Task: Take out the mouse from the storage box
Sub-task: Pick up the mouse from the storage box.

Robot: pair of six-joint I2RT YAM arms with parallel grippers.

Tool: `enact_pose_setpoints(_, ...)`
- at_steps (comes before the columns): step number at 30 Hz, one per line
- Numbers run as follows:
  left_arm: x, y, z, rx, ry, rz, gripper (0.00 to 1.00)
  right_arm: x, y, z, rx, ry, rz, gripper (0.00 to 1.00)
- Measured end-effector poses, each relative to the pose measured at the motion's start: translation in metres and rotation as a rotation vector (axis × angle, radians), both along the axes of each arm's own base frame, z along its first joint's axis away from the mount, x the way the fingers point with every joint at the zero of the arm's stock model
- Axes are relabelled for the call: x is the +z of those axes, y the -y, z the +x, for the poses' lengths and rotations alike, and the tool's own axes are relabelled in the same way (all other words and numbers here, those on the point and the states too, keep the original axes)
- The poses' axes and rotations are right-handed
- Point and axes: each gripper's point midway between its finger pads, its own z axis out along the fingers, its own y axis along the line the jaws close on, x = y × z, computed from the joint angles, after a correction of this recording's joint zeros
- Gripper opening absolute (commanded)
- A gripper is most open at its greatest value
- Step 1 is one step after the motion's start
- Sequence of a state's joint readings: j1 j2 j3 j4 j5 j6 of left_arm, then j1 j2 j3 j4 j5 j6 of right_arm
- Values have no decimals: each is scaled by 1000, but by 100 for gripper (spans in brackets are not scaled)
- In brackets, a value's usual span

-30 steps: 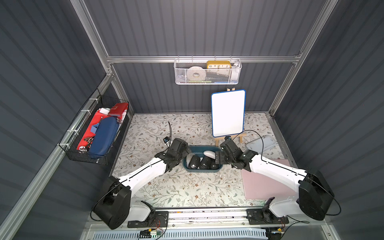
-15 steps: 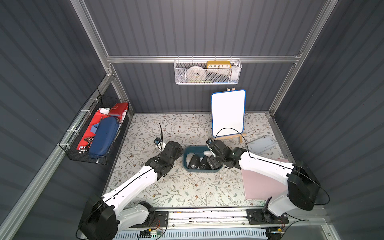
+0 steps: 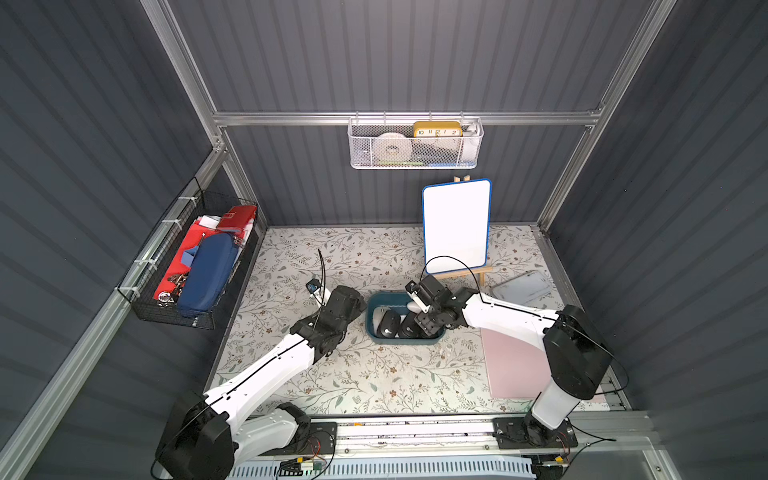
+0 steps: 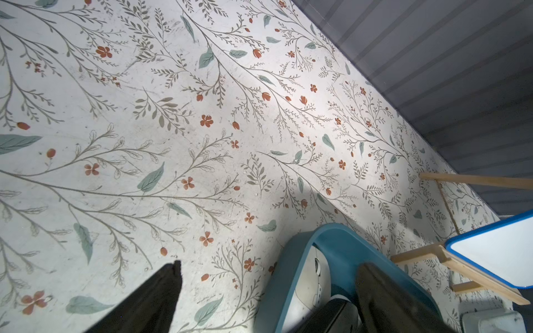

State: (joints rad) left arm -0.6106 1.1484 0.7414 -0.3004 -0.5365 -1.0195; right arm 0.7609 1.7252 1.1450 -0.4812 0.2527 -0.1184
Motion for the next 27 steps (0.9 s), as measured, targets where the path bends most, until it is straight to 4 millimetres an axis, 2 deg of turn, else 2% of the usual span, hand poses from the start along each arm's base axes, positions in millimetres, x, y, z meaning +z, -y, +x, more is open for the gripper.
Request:
enact_pose_setpoints(6,-5,-1,-2,0,-7,4,99,-9,4,9,5,6,-62,61)
enact_pose_setpoints(13,-5,-1,-2,0,-5,3,99,-18,3,19,17,10,-107,55)
enact_pose_setpoints(23,-10,-2,-3,-2,-11,4,99,-23,-9,31,40,28,-136,54)
enact_pose_setpoints(27,-9,-2,-3,-2,-6,0,100,-27,-11,34,45,35,-152,46)
